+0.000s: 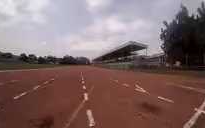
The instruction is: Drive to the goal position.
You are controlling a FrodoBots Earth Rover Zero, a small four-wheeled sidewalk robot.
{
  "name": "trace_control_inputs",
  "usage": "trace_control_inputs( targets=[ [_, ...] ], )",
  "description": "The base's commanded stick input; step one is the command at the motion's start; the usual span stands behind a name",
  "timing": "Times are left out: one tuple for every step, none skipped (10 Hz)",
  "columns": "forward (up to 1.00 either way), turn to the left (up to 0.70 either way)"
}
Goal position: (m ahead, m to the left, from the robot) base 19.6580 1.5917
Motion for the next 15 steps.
trace_control_inputs(
  targets=[
    [0.45, 0.0],
    [0.45, 0.0],
    [0.45, 0.0],
    [0.45, 0.0],
    [0.45, 0.0],
    [0.45, 0.0],
    [0.45, 0.0],
    [0.45, 0.0],
    [0.45, 0.0],
    [0.45, 0.0],
    [0.45, 0.0],
    [0.45, 0.0],
    [0.45, 0.0],
    [0.45, 0.0],
    [0.45, 0.0]
  ],
)
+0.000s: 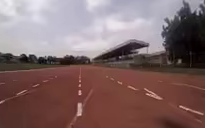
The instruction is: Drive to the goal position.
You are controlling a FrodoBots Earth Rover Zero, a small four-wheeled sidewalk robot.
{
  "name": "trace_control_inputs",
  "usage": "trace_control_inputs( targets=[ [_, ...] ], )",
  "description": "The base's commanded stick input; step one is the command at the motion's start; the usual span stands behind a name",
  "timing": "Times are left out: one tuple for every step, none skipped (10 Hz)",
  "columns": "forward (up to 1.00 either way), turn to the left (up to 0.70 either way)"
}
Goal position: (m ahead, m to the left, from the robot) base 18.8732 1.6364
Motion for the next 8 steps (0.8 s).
trace_control_inputs(
  targets=[
    [0.45, 0.0],
    [0.45, 0.0],
    [0.45, 0.0],
    [0.45, 0.0],
    [0.45, 0.0],
    [0.45, 0.0],
    [0.45, 0.0],
    [0.45, 0.0]
  ],
)
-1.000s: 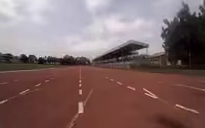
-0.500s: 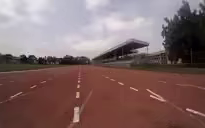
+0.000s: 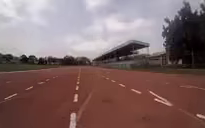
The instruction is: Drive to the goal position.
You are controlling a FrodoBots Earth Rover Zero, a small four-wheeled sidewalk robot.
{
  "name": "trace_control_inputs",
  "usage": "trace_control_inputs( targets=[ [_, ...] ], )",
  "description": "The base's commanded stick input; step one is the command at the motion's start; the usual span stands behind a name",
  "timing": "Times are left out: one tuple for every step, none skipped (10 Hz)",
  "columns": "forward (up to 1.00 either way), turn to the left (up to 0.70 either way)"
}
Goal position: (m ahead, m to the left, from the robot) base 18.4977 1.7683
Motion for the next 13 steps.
trace_control_inputs(
  targets=[
    [0.45, 0.0],
    [0.45, 0.0],
    [0.45, 0.0],
    [0.45, 0.0],
    [0.45, 0.0],
    [0.45, 0.0],
    [0.45, 0.0],
    [0.45, 0.0],
    [0.45, 0.0],
    [0.45, 0.0],
    [0.45, 0.0],
    [0.45, 0.0],
    [0.45, 0.0]
  ],
)
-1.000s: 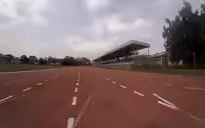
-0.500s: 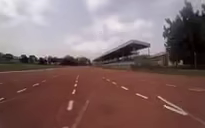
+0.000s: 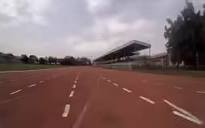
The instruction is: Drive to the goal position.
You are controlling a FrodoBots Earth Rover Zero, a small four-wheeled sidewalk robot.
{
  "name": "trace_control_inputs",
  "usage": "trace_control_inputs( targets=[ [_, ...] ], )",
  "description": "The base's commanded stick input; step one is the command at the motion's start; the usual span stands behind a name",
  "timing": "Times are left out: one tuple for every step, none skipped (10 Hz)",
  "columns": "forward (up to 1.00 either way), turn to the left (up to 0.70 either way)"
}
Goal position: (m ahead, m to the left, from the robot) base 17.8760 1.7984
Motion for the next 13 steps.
trace_control_inputs(
  targets=[
    [0.45, 0.0],
    [0.45, 0.0],
    [0.45, 0.0],
    [0.45, 0.0],
    [0.45, 0.0],
    [0.45, 0.0],
    [0.45, 0.0],
    [0.45, 0.0],
    [0.45, 0.0],
    [0.45, 0.0],
    [0.45, 0.0],
    [0.45, 0.0],
    [0.45, 0.0]
  ],
)
